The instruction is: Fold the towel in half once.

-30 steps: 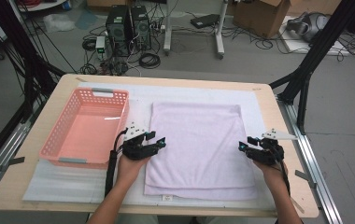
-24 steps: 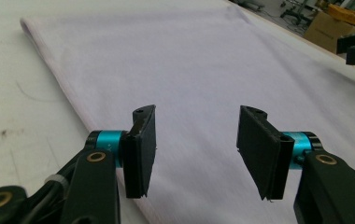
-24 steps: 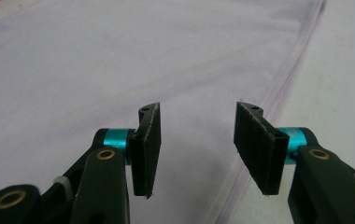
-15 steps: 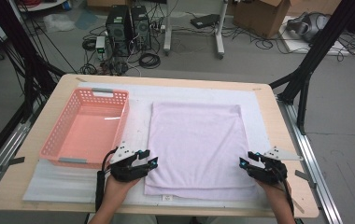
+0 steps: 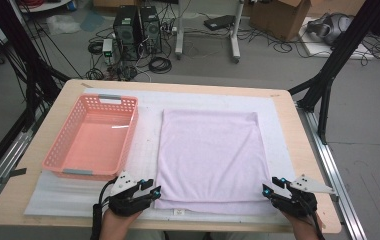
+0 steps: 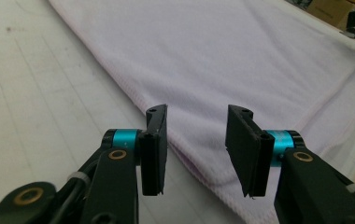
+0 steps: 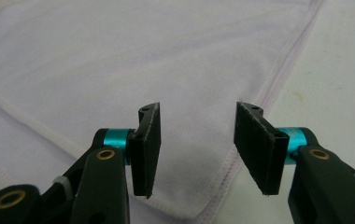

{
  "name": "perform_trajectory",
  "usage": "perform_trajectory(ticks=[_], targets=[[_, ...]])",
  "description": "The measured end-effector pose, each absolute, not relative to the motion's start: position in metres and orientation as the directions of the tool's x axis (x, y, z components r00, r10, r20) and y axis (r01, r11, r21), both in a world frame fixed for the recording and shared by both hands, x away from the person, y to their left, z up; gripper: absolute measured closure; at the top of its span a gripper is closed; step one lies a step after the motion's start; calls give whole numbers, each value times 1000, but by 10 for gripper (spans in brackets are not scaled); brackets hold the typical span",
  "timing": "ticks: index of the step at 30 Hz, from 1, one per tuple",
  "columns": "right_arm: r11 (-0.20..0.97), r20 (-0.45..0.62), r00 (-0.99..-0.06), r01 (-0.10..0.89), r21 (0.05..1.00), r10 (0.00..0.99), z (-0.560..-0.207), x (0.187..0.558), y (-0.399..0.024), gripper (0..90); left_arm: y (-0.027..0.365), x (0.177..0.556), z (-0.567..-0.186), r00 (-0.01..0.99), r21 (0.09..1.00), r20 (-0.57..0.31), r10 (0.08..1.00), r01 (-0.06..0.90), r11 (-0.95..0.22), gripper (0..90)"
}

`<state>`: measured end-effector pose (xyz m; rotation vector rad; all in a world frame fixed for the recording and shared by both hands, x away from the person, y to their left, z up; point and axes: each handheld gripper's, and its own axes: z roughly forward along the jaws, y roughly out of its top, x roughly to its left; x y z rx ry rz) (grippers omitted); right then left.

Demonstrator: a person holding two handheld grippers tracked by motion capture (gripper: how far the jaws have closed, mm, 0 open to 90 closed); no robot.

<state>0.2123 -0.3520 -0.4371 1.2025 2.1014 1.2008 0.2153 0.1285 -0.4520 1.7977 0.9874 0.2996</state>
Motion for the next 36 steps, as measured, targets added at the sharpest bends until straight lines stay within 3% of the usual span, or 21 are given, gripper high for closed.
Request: perform_trajectory(ticks=[11,21,32,36], targets=[[251,43,-528,471,846,848,-437,203,-351,505,120,213,-456,641,837,-199,741,504,-211,672],[252,46,-529,477,842,847,-439,205,-351,504,117,212,-456,643,841,-152,750,483,-243,854],[235,45,-497,486,842,867,-436,202,-360,506,123,210,-451,647,869,-192,738,462,-179,867],[212,76,-481,515,831,873,-438,201,-368,592,124,209,-450,645,869,-213,733,469,-160,873]])
